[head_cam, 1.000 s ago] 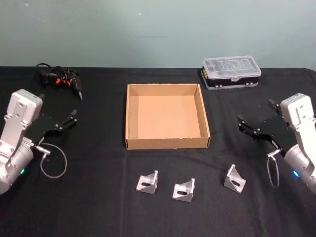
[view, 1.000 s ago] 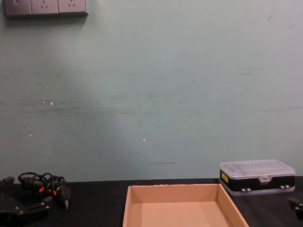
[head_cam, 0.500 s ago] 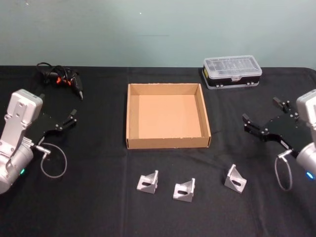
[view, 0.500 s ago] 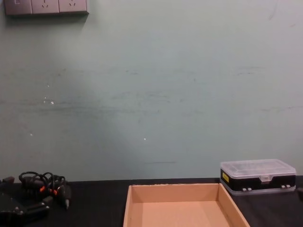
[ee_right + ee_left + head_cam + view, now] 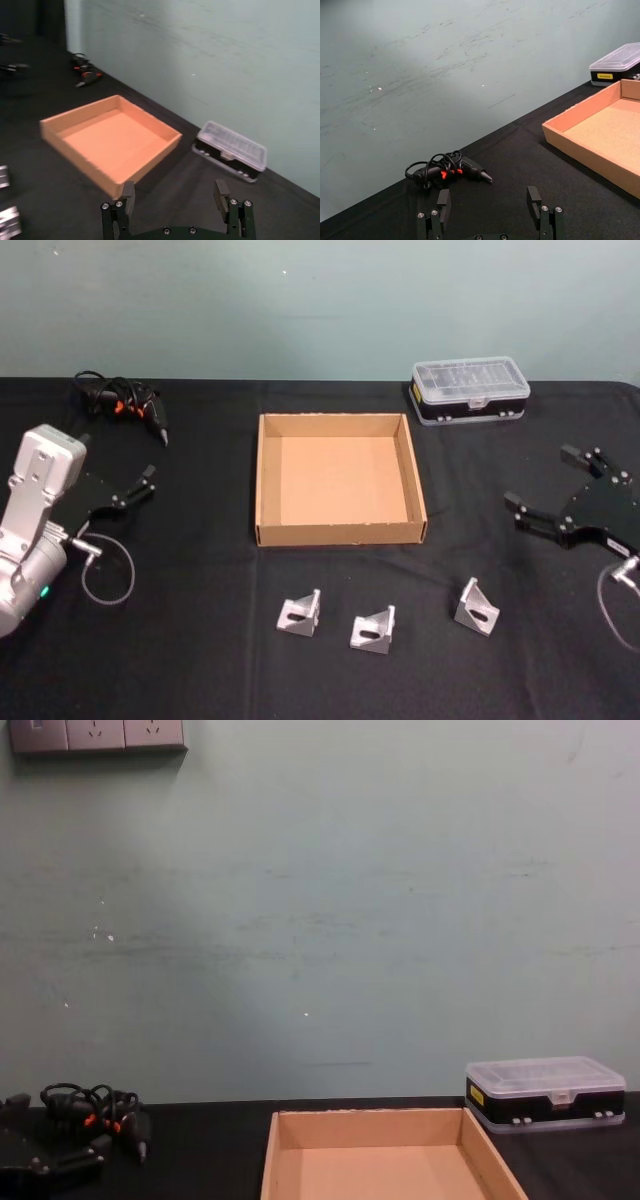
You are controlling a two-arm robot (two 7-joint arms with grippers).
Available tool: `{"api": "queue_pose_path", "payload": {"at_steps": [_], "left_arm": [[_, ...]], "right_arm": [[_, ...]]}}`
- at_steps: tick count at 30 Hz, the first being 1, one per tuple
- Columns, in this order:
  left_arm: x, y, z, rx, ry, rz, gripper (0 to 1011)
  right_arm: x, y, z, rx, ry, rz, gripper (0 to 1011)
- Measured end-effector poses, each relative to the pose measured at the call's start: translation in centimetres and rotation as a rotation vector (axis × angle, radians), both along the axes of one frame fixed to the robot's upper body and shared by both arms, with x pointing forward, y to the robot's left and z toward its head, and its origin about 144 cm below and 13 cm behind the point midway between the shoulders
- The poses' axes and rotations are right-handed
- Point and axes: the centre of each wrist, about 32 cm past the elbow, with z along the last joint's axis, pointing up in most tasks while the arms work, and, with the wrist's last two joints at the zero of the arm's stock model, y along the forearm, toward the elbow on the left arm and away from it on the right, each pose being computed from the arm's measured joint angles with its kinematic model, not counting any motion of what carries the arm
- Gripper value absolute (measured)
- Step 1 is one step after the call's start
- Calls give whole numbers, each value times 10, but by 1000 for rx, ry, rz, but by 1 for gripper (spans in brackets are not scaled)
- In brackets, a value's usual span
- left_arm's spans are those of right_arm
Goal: Use one hand to pick up the angle iron from the table and place it into the box.
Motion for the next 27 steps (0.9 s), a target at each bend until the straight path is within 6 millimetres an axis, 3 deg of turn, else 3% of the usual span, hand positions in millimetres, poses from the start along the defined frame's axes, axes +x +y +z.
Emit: {"api": "queue_pose_path", "payload": {"at_steps": [3, 10, 27], "left_arm": [[0, 0, 0, 0, 0, 0, 1000], [0, 0, 0, 0, 0, 0, 1000], [0, 0, 0, 0, 0, 0, 1000]], "right_arm": [[-7, -4, 13, -2, 48, 51, 1004], [-10, -11, 20, 29, 175, 144, 1004], [-14, -17, -1, 39, 406, 234, 1004]]}}
